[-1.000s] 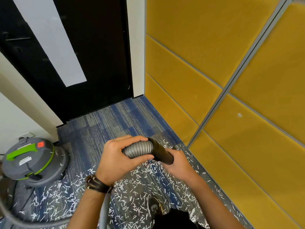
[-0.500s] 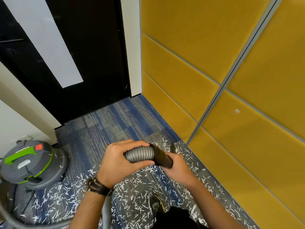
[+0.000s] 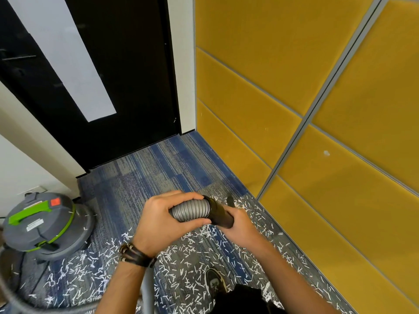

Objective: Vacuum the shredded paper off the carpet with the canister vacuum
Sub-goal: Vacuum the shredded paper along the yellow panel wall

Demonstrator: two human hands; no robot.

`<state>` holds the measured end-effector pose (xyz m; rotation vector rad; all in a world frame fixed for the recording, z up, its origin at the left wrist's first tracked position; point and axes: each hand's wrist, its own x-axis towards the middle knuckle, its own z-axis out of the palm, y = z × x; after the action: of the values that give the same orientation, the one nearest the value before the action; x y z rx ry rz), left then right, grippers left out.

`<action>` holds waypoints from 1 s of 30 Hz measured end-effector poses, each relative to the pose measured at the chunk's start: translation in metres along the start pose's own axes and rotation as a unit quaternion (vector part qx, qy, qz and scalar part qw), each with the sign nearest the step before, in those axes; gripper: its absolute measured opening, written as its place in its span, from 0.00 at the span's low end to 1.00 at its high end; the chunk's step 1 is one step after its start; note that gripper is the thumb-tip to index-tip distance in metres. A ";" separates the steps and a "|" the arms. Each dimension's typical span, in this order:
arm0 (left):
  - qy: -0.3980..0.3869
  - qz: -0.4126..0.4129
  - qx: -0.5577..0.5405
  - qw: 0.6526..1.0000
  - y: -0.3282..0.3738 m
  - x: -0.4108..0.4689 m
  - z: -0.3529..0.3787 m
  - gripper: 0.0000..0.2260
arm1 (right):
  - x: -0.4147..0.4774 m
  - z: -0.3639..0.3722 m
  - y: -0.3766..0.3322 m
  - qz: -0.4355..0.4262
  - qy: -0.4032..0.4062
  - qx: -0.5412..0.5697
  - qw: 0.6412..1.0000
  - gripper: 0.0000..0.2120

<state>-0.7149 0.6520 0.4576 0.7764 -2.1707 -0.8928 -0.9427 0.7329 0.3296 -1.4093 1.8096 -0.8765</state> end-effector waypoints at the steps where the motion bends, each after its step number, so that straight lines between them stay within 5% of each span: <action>1: -0.003 0.000 -0.008 1.000 0.000 -0.001 0.000 0.23 | -0.004 -0.001 0.001 0.000 0.003 0.001 1.000 0.11; 30: -0.009 0.038 0.000 0.999 0.018 0.002 0.000 0.23 | -0.030 -0.011 -0.014 0.014 0.024 0.013 1.000 0.12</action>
<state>-0.7209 0.6614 0.4722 0.6833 -2.2009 -0.8641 -0.9384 0.7608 0.3503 -1.3533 1.8423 -0.9229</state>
